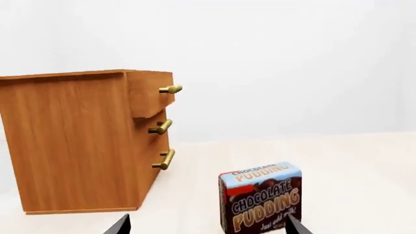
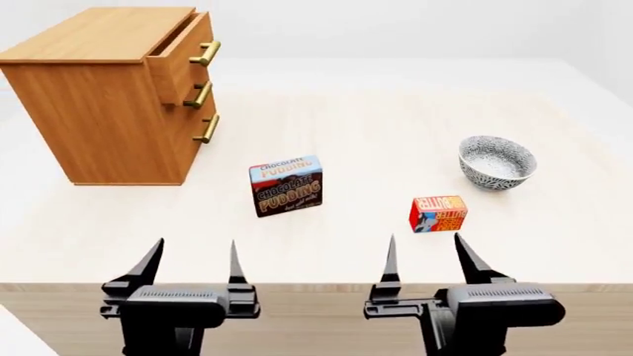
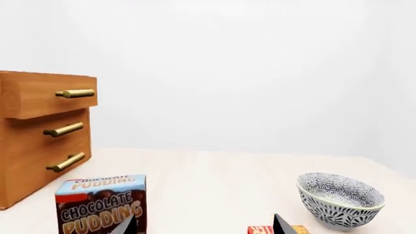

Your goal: Put the butter at the back in the top drawer of the cabinet and close it.

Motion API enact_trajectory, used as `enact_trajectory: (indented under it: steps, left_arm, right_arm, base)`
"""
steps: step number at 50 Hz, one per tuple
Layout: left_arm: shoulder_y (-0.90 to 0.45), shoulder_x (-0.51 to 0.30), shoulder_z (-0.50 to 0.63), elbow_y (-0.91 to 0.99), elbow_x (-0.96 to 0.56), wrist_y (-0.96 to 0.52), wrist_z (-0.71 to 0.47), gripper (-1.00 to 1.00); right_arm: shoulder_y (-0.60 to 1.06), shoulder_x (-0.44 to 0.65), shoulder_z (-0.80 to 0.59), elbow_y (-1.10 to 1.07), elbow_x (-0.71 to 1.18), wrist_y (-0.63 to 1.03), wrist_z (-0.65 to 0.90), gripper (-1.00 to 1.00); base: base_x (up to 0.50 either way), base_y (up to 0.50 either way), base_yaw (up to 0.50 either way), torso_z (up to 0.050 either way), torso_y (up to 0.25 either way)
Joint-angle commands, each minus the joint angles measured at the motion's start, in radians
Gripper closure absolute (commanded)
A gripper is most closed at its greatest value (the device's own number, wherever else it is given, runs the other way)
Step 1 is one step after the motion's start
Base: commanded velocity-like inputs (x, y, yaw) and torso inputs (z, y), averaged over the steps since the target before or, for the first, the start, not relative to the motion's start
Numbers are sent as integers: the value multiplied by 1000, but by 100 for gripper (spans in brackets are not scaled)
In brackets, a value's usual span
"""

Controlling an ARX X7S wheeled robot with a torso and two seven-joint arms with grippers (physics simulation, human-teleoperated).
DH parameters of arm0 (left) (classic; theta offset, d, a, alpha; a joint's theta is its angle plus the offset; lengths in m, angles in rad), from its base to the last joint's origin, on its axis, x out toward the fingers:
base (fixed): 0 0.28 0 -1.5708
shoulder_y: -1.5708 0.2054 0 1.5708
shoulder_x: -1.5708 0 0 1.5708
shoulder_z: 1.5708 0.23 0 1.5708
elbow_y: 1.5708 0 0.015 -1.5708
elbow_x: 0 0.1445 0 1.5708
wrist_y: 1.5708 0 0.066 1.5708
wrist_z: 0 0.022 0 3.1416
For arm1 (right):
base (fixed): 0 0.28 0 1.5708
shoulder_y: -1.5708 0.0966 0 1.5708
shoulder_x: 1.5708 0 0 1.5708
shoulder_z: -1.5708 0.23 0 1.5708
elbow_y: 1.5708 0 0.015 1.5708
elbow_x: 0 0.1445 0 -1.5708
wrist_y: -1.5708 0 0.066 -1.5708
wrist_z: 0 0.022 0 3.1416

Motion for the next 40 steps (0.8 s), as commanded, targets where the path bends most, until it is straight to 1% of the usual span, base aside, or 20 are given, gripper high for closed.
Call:
enact_trajectory:
  steps: [1, 12, 24, 40]
  left_arm:
    - [65, -37, 5, 300, 18, -123, -32, -100]
    - [109, -59, 8, 440, 37, -132, -53, -100]
    - [143, -78, 32, 480, 70, -106, -70, -100]
    - [156, -91, 42, 473, 68, -84, -86, -100]
  right_arm:
    - [-55, 27, -32, -289, -25, 125, 34, -100]
    - [-108, 52, -56, -442, -52, 143, 55, -100]
    - [-119, 70, -65, -471, -28, 130, 56, -100]
    - [-140, 90, -87, -477, -17, 108, 62, -100]
  base:
    - [0, 0, 0, 0, 0]
    - [0, 0, 0, 0, 0]
    - [11, 0, 0, 0, 0]
    - [500, 0, 0, 0, 0]
